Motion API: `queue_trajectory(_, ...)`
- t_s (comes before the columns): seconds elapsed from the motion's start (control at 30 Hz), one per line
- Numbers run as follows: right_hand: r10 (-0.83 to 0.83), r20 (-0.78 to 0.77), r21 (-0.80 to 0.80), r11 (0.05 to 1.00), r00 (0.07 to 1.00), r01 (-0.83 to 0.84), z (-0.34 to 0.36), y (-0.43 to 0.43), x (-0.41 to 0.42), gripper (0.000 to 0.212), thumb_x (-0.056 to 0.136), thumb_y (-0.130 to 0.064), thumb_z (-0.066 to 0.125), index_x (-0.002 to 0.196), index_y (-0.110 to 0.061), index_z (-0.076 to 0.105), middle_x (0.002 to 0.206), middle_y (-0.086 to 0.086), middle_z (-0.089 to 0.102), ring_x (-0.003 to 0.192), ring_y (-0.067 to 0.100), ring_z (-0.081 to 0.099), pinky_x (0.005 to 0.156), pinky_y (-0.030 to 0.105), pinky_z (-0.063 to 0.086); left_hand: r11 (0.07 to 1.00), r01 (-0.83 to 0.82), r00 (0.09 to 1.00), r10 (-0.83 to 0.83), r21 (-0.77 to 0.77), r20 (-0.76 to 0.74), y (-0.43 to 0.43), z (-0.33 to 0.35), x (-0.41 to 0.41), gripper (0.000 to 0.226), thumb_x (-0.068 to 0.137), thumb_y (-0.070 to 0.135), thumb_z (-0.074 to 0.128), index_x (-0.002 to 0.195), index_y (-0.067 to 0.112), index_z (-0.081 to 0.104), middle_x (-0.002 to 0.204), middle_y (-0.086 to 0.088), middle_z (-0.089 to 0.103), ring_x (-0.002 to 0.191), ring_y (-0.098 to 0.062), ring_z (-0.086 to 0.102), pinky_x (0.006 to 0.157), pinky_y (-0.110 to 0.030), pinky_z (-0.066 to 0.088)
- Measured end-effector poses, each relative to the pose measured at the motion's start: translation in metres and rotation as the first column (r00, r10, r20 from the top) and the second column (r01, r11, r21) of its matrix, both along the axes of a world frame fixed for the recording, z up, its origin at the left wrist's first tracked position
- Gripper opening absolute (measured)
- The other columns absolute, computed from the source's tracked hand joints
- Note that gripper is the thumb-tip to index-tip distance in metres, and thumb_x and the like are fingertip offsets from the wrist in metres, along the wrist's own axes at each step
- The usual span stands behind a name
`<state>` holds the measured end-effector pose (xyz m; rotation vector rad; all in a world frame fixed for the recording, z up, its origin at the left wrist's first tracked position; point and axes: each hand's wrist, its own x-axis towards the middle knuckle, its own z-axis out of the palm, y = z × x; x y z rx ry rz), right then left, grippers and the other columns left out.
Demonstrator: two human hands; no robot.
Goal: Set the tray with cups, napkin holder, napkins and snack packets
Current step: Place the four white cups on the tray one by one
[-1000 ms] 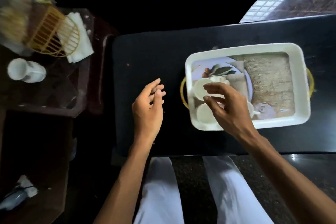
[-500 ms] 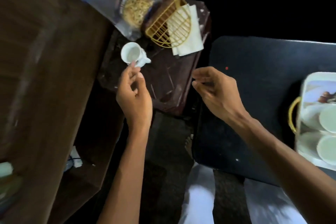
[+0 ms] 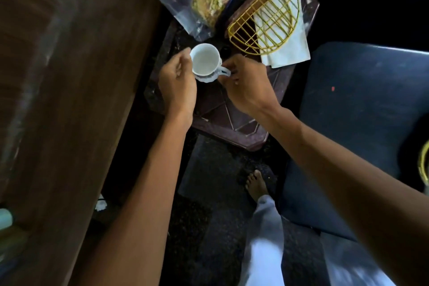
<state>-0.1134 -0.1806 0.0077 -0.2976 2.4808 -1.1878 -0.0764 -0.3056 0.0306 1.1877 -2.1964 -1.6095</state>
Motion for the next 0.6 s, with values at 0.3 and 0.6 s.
queue_trajectory(0.3, -0.117, 0.019, -0.134, 0.984, 0.993, 0.118, 0.009, 0.027, 0.015, 0.013, 0.092, -0.017, 0.067, 0.099, -0.007, 0.071, 0.092, 0.006, 0.075, 0.087, 0.019, 0.07, 0.078, 0.044, 0.058, 0.983, -0.1, 0.993, 0.108, 0.151, -0.047, 0.026, 0.011, 0.014, 0.027, 0.104, 0.026, 0.049, 0.113, 0.021, 0.074, 0.107, 0.008, 0.075, 0.111, -0.012, 0.069, 0.1, -0.041, 0.057)
queue_trajectory(0.6, -0.3, 0.046, -0.199, 0.932, 0.953, 0.303, 0.034, 0.176, 0.078, 0.006, 0.091, -0.019, 0.072, 0.095, -0.017, 0.075, 0.082, -0.017, 0.071, 0.081, -0.006, 0.069, 0.069, 0.008, 0.051, 0.958, 0.023, 0.998, -0.004, 0.286, -0.066, 0.165, 0.033, 0.067, 0.027, 0.106, 0.018, 0.048, 0.117, 0.014, 0.072, 0.114, 0.006, 0.076, 0.11, -0.007, 0.071, 0.095, -0.033, 0.059)
